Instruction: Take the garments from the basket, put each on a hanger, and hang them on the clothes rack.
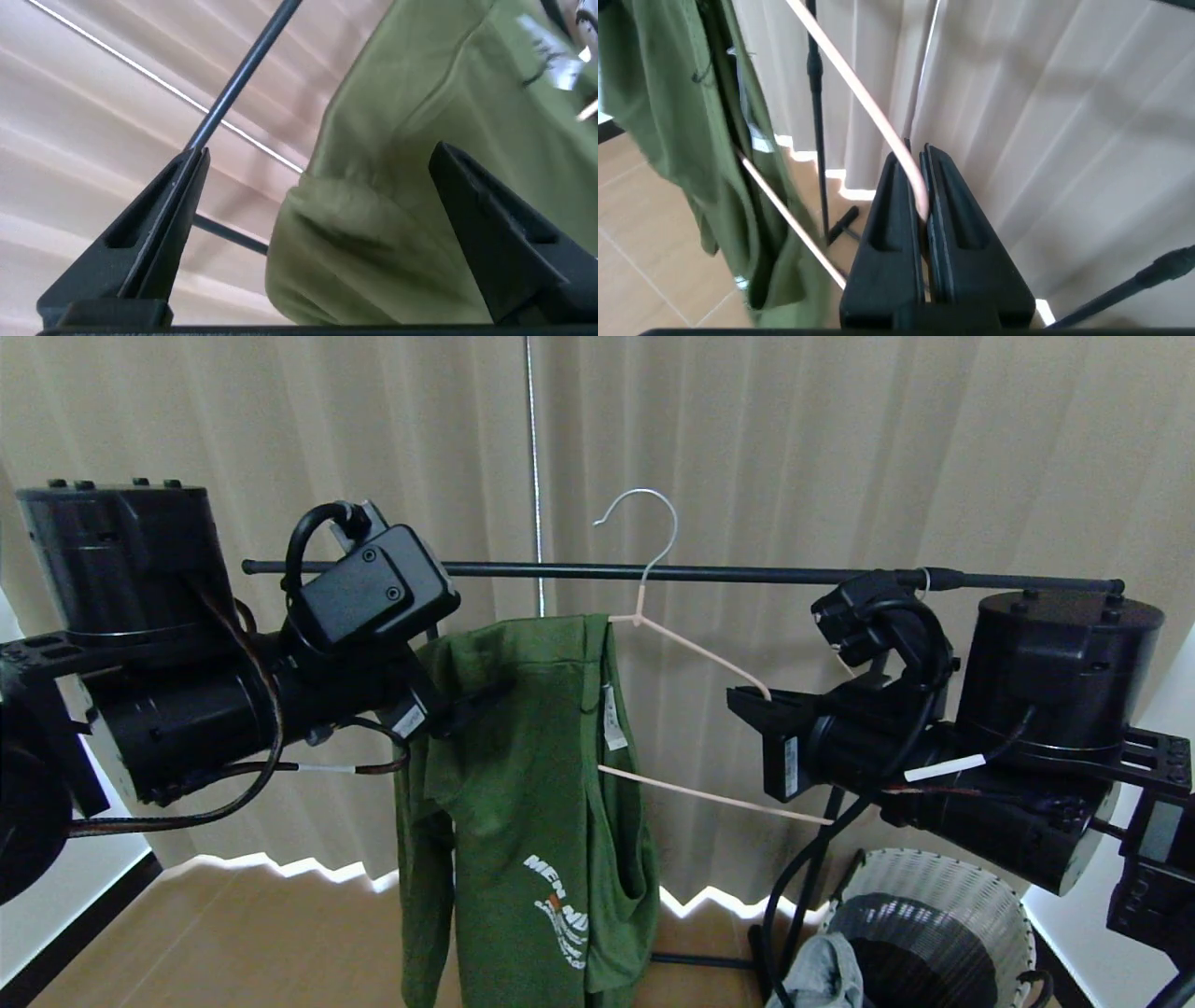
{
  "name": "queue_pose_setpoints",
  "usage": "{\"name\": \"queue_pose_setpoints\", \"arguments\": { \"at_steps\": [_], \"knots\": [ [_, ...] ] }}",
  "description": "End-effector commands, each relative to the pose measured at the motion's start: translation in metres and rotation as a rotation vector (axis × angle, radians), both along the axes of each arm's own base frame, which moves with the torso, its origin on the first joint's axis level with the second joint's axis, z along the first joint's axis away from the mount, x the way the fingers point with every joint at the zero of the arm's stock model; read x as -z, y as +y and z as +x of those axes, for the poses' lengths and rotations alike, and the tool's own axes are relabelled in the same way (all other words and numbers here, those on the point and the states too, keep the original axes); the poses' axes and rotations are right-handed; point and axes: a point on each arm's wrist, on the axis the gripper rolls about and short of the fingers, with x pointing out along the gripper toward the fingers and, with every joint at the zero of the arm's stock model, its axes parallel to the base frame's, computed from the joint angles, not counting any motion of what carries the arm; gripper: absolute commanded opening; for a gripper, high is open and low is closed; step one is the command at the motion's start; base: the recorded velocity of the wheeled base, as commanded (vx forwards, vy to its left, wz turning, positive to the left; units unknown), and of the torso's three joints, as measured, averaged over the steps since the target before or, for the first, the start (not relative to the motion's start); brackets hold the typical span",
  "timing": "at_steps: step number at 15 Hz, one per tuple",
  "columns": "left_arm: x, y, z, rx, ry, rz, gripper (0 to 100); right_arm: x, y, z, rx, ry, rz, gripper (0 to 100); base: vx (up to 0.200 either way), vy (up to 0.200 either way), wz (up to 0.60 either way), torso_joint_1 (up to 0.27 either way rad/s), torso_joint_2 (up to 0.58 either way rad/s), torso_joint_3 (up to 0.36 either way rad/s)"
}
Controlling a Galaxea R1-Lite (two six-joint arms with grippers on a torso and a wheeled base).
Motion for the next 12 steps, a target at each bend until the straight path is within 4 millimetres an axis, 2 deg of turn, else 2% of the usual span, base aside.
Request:
{"name": "queue_pose_setpoints", "arguments": {
  "at_steps": [1, 3, 5, 10, 11, 12],
  "knots": [
    [-0.002, -0.001, 0.005, -0.004, -0.01, 0.0, 100, 0.001, -0.002, -0.006, -0.011, -0.004, -0.007, 0, 0.0, 0.0, 0.0, 0.0, 0.0, 0.0],
    [-0.006, -0.004, 0.009, -0.005, -0.021, -0.005, 100, -0.002, -0.002, -0.013, -0.054, -0.008, 0.002, 0, 0.0, 0.0, 0.0, 0.0, 0.0, 0.0],
    [-0.001, -0.007, 0.015, -0.005, -0.005, 0.003, 100, -0.003, -0.002, -0.018, -0.078, -0.01, 0.007, 0, 0.0, 0.0, 0.0, 0.0, 0.0, 0.0],
    [0.004, -0.008, 0.018, -0.007, 0.01, 0.011, 100, -0.002, 0.001, -0.022, -0.111, -0.005, 0.009, 0, 0.0, 0.0, 0.0, 0.0, 0.0, 0.0],
    [0.005, -0.008, 0.018, -0.005, 0.012, 0.013, 0, -0.002, 0.001, -0.024, -0.134, -0.002, 0.012, 0, 0.0, 0.0, 0.0, 0.0, 0.0, 0.0],
    [0.005, -0.008, 0.018, -0.005, 0.011, 0.013, 0, -0.002, 0.001, -0.025, -0.143, -0.001, 0.013, 0, 0.0, 0.0, 0.0, 0.0, 0.0, 0.0]
  ]
}}
